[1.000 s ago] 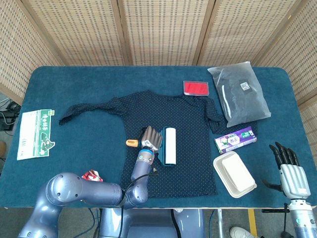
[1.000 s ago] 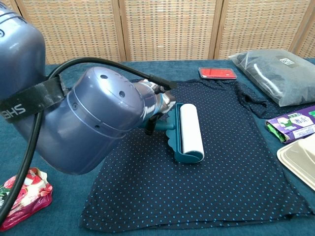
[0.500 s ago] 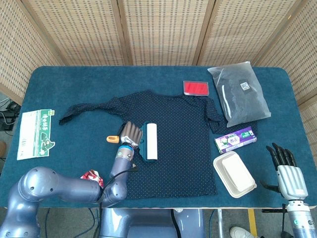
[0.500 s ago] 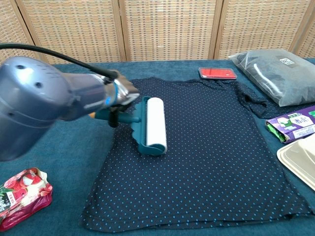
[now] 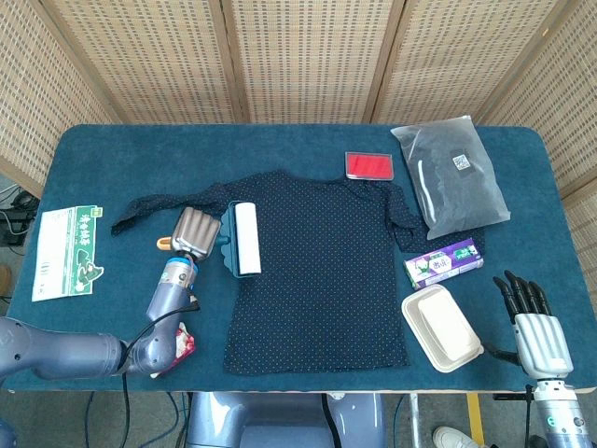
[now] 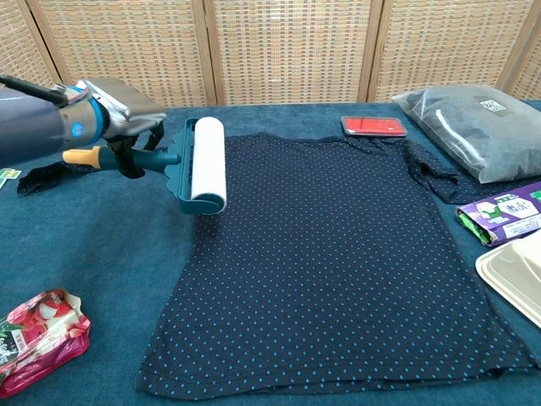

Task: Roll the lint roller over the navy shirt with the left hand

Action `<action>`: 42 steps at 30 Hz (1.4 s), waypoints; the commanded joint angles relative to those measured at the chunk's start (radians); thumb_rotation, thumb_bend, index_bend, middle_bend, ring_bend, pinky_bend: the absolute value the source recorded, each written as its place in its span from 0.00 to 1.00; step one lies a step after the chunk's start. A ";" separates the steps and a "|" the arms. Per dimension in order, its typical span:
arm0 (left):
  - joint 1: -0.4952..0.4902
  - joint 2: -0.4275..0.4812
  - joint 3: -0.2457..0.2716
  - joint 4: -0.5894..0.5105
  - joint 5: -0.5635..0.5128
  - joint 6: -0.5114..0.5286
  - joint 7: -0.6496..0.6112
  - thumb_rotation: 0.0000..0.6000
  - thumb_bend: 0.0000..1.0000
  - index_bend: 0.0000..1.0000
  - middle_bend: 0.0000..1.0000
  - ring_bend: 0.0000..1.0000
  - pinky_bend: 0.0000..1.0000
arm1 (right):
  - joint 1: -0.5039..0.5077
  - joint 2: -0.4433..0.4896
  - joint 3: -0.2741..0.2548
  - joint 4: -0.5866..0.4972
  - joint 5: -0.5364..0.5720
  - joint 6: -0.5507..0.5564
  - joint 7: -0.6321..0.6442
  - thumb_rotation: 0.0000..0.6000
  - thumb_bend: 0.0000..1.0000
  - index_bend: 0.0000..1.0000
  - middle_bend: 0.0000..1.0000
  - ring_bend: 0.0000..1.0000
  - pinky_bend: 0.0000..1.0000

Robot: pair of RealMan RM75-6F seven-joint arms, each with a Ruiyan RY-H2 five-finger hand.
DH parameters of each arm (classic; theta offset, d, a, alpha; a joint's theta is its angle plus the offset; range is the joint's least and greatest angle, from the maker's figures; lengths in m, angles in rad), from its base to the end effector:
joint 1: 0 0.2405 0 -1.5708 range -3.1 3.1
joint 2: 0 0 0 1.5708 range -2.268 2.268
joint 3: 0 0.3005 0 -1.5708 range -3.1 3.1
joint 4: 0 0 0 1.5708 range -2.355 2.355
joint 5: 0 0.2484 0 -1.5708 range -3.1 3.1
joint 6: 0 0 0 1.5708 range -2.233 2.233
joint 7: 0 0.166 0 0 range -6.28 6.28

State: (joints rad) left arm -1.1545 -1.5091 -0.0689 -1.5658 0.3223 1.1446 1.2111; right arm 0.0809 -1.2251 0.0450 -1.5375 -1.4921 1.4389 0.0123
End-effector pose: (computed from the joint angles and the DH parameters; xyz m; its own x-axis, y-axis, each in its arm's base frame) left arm -0.1240 0.4524 -0.0437 0.9061 0.2001 0.3726 0.4171 -0.2766 -0.8657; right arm -0.3766 -0.2071 0.1033 0.3532 -0.0570 0.9338 -0.9352 0.0055 0.3540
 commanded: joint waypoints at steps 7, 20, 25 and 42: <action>0.071 0.038 0.035 0.081 0.095 -0.076 -0.122 1.00 0.25 0.37 0.11 0.15 0.25 | -0.001 -0.005 0.000 0.001 0.001 0.002 -0.015 1.00 0.13 0.00 0.00 0.00 0.00; 0.120 -0.016 0.030 0.182 0.224 -0.104 -0.254 1.00 0.15 0.00 0.00 0.00 0.00 | 0.001 -0.011 0.001 0.013 0.010 -0.005 -0.019 1.00 0.13 0.00 0.00 0.00 0.00; 0.212 0.013 0.005 0.104 0.376 -0.027 -0.469 1.00 0.14 0.00 0.00 0.00 0.00 | -0.002 -0.009 0.007 0.017 0.010 0.007 -0.015 1.00 0.13 0.00 0.00 0.00 0.00; 0.664 0.122 0.250 -0.087 0.918 0.538 -0.738 1.00 0.13 0.00 0.00 0.00 0.00 | -0.017 0.005 0.012 -0.020 -0.035 0.077 -0.030 1.00 0.13 0.00 0.00 0.00 0.00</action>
State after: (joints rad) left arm -0.5364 -1.4050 0.1454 -1.6310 1.2141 1.6461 0.4898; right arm 0.0656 -1.2221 0.0571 -1.5541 -1.5234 1.5120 -0.0163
